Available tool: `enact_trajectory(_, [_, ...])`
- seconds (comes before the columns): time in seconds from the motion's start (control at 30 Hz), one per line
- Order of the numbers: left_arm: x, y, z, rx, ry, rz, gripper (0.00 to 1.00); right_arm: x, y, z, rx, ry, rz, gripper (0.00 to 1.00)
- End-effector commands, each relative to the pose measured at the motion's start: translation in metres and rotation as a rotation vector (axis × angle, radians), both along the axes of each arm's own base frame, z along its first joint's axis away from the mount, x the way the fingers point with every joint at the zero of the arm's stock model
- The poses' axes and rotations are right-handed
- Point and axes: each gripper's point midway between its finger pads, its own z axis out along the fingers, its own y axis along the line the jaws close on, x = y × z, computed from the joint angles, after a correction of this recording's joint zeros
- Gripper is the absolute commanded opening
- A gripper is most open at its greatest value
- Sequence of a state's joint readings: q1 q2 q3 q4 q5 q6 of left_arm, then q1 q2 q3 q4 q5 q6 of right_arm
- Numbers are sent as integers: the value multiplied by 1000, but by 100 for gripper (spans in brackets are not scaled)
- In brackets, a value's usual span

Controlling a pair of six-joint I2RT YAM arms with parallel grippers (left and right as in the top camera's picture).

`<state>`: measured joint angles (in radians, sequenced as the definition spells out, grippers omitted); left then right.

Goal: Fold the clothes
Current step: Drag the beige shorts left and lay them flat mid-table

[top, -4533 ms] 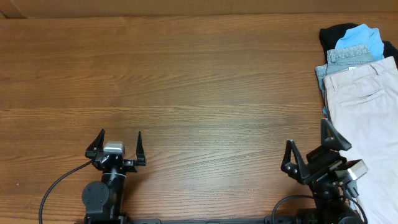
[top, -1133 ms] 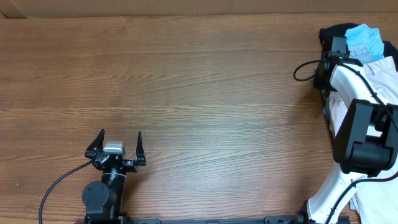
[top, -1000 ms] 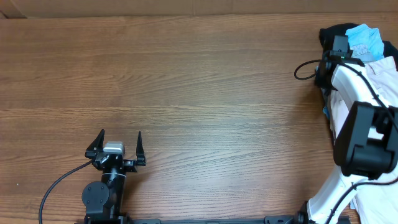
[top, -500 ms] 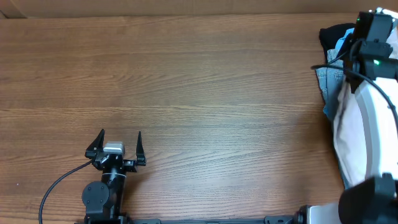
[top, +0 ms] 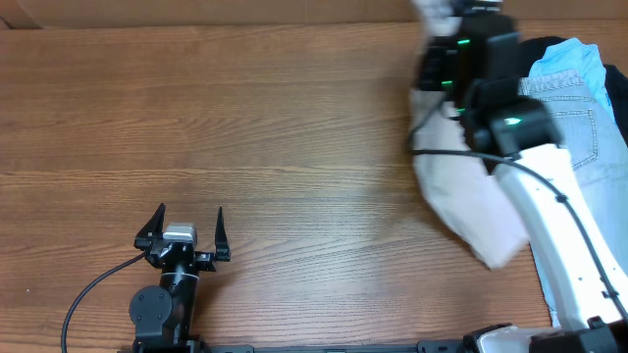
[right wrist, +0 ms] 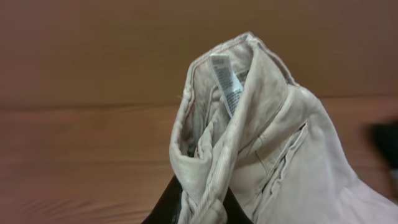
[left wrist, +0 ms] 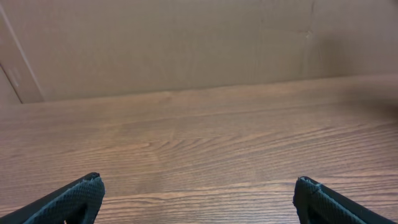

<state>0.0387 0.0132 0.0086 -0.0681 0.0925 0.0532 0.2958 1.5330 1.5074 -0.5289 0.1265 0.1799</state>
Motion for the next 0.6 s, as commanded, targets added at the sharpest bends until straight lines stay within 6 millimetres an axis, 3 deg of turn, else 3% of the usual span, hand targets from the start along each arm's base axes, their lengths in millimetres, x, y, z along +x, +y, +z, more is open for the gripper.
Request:
enact_trajectory(0.0, [0,0,-1,-15,3,2,100,-7,77,9,121,-10,173,4])
enact_trajectory(0.27, [0,0,-1,-15,3,2,100,-48,224,-54,198,131,501,4])
enact_trajectory(0.37, [0,0,-1,-15,3,2,100,-66,257,-70,193,155,574,6])
enact_trajectory(0.4, [0,0,-1,-15,3,2,100,-73,266,-71,194,158,596,10])
enact_trajectory(0.5, [0,0,-1,-15,3,2,100,-87,282,-66,195,138,642,34])
enact_trajectory(0.53, [0,0,-1,-15,3,2,100,-90,286,-63,200,126,652,43])
enact_trajectory(0.57, [0,0,-1,-15,3,2,100,-90,287,-61,203,121,654,60])
